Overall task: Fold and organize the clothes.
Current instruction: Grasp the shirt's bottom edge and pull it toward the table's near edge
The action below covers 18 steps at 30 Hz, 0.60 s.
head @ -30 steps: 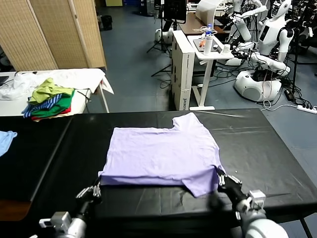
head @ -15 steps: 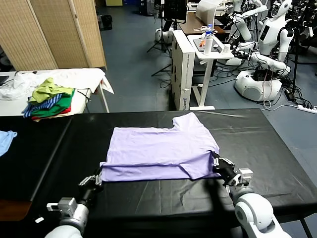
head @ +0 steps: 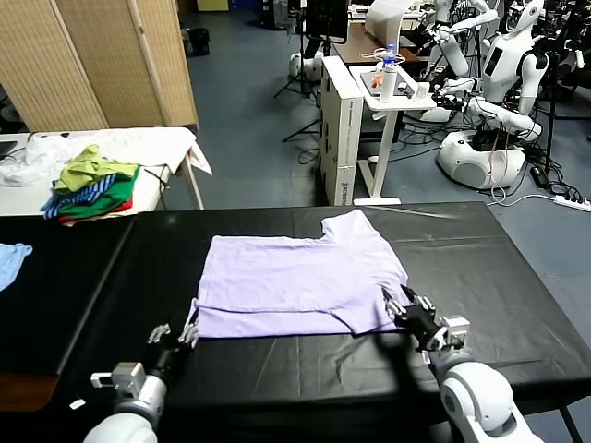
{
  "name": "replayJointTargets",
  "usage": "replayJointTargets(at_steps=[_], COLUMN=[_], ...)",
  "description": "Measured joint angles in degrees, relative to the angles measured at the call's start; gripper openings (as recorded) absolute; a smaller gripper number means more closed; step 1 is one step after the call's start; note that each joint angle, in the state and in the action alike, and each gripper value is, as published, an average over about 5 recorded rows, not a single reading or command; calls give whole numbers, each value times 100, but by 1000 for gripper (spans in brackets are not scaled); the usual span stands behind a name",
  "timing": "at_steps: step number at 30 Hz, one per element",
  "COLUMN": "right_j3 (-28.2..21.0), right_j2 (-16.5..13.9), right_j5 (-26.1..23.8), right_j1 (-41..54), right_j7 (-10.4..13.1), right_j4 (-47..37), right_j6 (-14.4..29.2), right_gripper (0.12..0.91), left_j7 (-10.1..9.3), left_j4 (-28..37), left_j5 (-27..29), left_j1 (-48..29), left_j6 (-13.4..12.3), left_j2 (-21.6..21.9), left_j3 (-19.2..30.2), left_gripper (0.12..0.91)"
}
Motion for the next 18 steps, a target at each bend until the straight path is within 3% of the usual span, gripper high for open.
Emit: replayJointTargets(at_steps=[7,13,15,18], right_j3=[54,-1,-11,-23], right_j2=[20,36,36,36], right_j5=[54,37,32,23], right_j1=[-114,-119,-128,-152], right_j7=[6,2,1,11], right_j4=[-38,-73,-73,-64], right_j6=[14,21,23,19], right_gripper=[729,392,274,162], left_j7=[-11,7,12,26], left_j4=[-133,-100,-69,-35], left_j5=[-21,-42,-42,-52], left_j1=[321,462,467,463], left_j6=[8,-1,-1,0], left_j2=[-64,-71,-72,-72], left_j3=[-74,-95,-95,-94], left_gripper=[907,873,784,599])
